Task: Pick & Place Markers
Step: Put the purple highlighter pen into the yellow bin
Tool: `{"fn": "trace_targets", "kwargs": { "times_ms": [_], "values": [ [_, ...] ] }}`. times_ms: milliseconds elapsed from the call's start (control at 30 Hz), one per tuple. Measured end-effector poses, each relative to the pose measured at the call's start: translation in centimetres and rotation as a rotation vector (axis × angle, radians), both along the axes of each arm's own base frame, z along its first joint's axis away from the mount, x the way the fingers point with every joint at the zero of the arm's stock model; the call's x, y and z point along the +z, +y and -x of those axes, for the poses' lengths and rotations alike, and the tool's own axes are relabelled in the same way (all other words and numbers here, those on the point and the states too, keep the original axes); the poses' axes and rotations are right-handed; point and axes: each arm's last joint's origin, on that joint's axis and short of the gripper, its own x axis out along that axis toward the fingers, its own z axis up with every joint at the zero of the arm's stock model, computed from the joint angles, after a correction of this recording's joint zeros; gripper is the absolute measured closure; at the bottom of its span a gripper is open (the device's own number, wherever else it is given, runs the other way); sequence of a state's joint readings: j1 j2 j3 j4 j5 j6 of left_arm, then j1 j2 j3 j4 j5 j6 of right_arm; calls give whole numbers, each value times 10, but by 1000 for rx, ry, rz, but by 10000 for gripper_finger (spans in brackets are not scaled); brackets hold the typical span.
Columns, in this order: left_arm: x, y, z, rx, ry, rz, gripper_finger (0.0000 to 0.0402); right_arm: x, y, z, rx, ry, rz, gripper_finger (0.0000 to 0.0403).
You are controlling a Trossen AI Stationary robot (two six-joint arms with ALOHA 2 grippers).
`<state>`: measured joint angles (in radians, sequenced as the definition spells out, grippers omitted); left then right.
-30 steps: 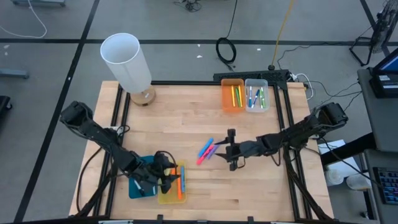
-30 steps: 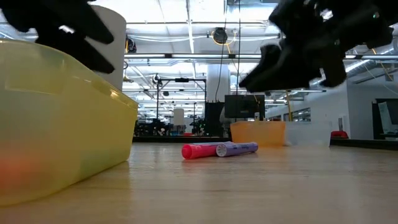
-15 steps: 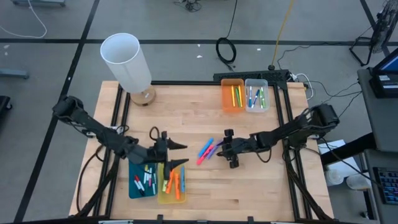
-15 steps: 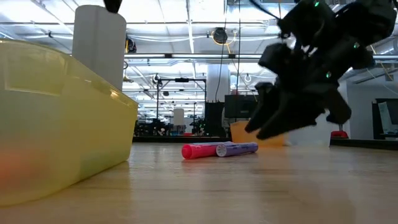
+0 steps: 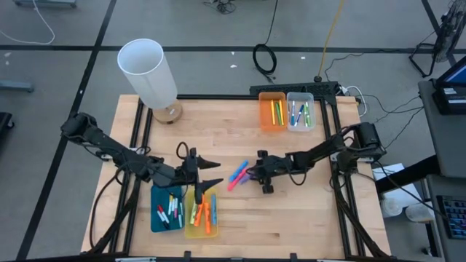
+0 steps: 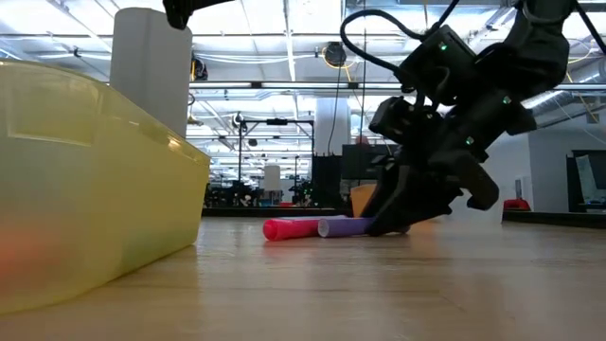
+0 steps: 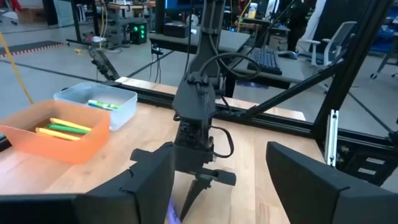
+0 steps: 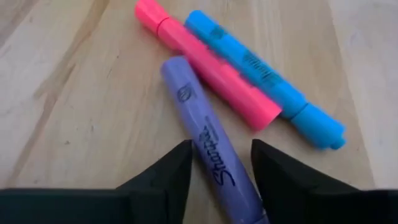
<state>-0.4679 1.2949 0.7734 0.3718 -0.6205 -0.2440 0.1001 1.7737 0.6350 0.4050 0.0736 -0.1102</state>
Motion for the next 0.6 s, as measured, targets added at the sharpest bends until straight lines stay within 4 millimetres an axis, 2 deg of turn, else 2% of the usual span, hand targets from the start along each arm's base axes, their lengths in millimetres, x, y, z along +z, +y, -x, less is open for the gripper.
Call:
{"fn": "trace_targets", "kwargs": {
  "times_ms": [233, 333, 433, 600],
  "values": [
    [-2, 0, 0, 2, 16, 14, 155, -6, 0, 8, 16, 107, -3, 354],
    [-3, 0, 0, 3, 29, 8, 152, -7, -1, 9, 33, 115, -25, 356],
    [-5, 4, -1, 14, 40, 0, 147, 3, -1, 9, 23, 88, -34, 356],
    [-6, 10, -3, 38, 51, -4, 151, 38, 4, 14, 32, -22, -53, 356]
  ]
}}
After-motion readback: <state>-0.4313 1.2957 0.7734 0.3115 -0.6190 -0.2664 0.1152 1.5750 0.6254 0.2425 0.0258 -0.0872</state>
